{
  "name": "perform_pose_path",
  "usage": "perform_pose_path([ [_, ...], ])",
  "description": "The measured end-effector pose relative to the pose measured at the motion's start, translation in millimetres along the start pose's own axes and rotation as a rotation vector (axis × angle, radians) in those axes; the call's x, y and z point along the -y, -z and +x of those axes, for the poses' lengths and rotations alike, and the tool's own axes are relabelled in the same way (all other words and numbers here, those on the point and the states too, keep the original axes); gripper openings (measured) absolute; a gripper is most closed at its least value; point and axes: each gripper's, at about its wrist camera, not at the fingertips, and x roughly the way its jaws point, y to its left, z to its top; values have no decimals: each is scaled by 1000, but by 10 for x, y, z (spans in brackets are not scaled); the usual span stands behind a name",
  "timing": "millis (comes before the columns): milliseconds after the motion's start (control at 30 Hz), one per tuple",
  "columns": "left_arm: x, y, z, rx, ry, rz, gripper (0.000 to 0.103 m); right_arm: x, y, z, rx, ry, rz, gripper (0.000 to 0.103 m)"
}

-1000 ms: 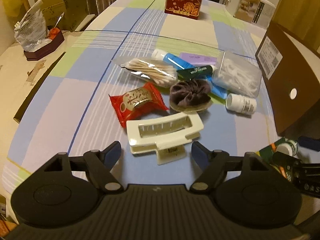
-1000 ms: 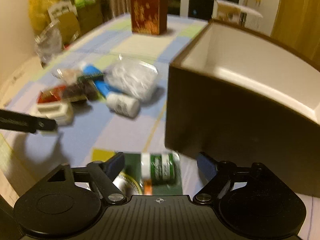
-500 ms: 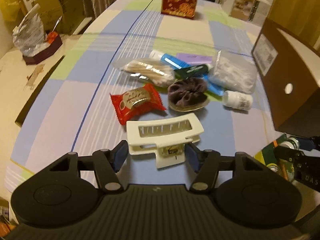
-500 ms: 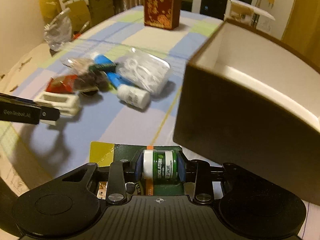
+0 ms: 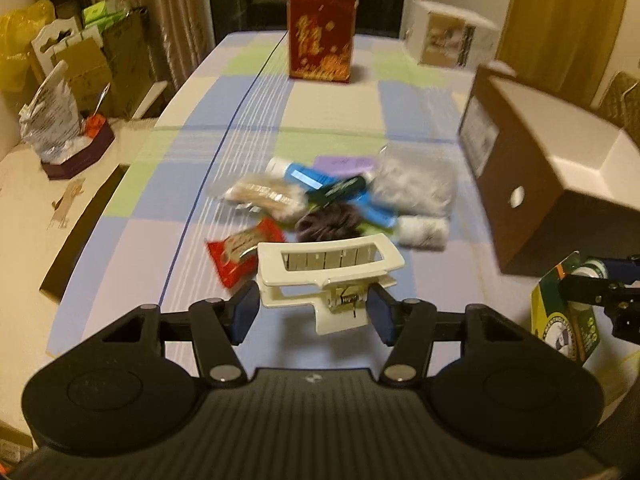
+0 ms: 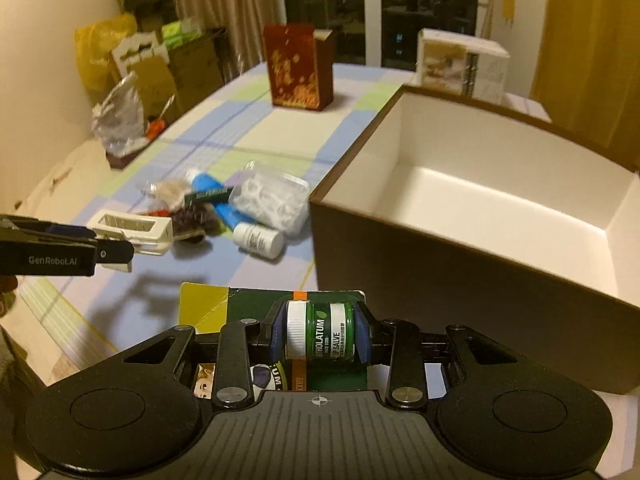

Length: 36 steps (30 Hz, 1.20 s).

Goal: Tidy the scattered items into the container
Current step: 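Lift the white clip holder and green jar card and carry both over the box, then lower both held items into the box and open both grippers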

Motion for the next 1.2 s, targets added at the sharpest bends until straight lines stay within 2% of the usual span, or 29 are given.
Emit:
perform_pose_path([
  [233, 260, -133, -300, 49, 53, 44, 54, 128, -102, -393, 88, -10, 38, 38],
  [467, 591, -438, -484, 123, 107, 107, 54, 469, -289, -728, 186, 33, 120, 38],
  [667, 1008, -746, -498, 178, 180, 165, 54, 934, -491, -942, 265, 136, 181, 38],
  [833, 1458, -993, -352, 209, 244, 211, 54, 1381, -640, -921, 308, 243, 252, 38],
  [1033, 1913, -1180, 7, 190, 297, 236, 54, 1742, -693, -656, 283, 318, 326, 38],
  [1200, 2149, -1223, 316, 146, 307, 257, 54, 1912, -646, -369, 169, 344, 349, 38],
])
